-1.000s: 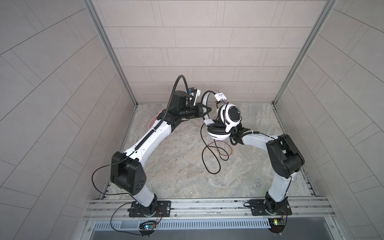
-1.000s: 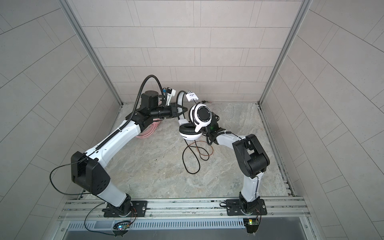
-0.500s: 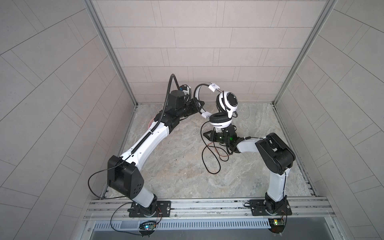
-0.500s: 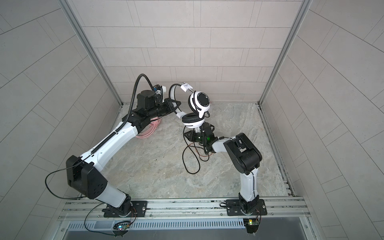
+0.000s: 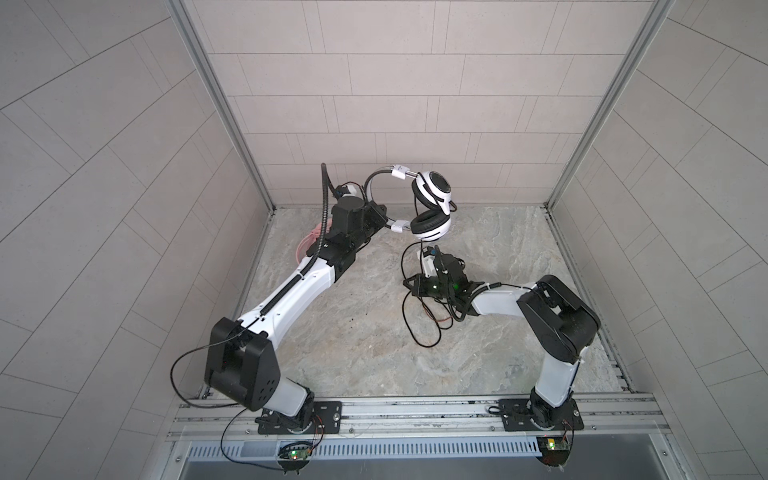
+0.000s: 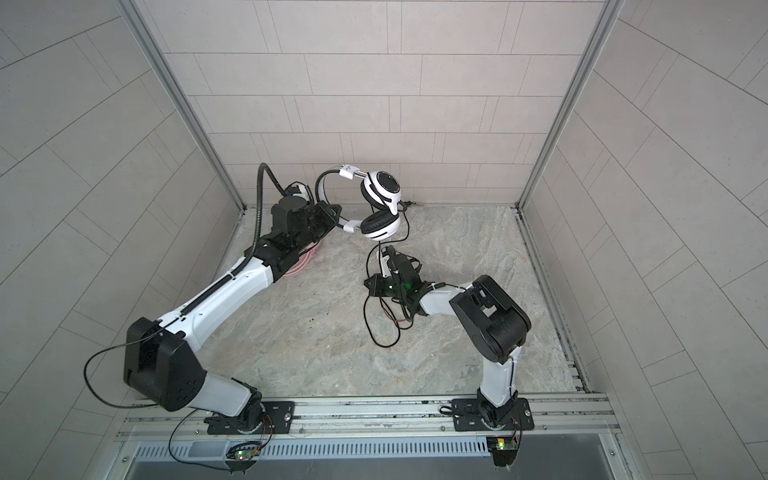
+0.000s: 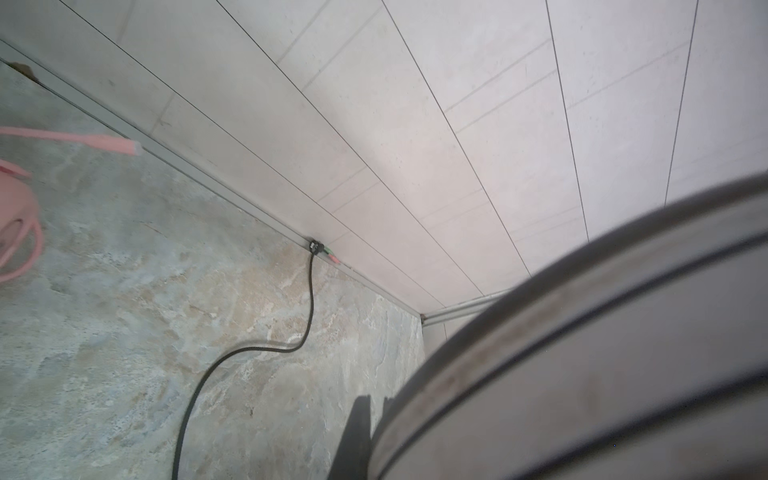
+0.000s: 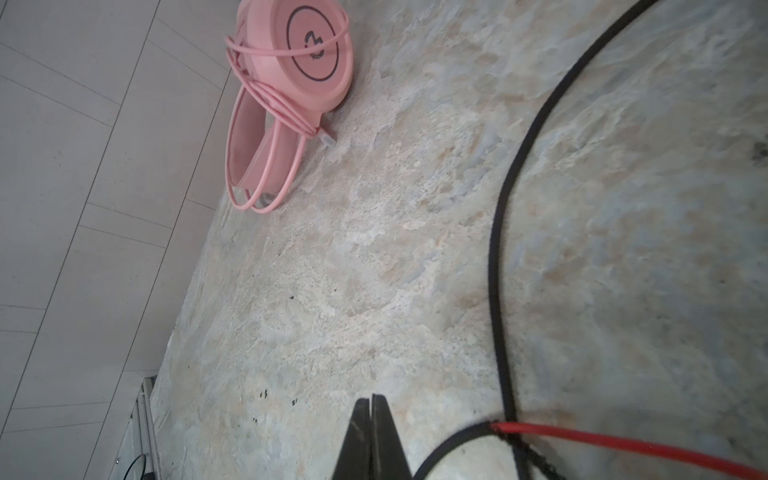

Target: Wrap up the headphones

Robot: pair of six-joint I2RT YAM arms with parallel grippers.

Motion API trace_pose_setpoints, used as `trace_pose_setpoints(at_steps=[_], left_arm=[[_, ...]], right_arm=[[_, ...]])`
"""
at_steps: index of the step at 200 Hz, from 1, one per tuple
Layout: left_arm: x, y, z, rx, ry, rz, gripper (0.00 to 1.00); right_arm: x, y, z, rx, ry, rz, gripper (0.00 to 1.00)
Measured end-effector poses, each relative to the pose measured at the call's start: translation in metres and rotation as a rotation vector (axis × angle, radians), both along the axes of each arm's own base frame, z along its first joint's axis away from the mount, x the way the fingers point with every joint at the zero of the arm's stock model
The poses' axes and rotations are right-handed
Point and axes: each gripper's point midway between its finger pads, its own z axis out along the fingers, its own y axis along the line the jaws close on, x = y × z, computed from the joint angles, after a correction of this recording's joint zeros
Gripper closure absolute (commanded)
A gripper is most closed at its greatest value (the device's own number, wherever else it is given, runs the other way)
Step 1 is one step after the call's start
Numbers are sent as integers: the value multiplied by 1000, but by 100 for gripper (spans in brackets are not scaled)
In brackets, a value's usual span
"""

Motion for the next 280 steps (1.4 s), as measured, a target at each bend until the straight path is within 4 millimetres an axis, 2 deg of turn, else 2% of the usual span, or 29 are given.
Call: trace_pose_setpoints(at_steps=[30,71,125,152,193,218,245,280], left_arm=[[3,11,13,-17,-41,64,100],[5,17,14,-9,-47,94,100],[6,20,13,3,-50,110,100],[6,24,8,40,-41,123,100],[9,33,1,102,-33,170,100],[17,34,-1,138,-36,183,100],[27,37,-6,193,-32,199,100],[28,43,-17,285,-14,206,100]], right_arm=[[-28,12,14,-63,-33,60,100],[-66,28,5,-176,-47,150,100],[-91,27,-14,-294,-27,208,100],[-100,25,-14,-351,-37,227,100],[-114,35,20,-389,-117,262,100],[-121,42,40,-386,-159,273,100],[-127,36,53,-411,-190,266,100],[-134,23,76,-445,-240,263,100]])
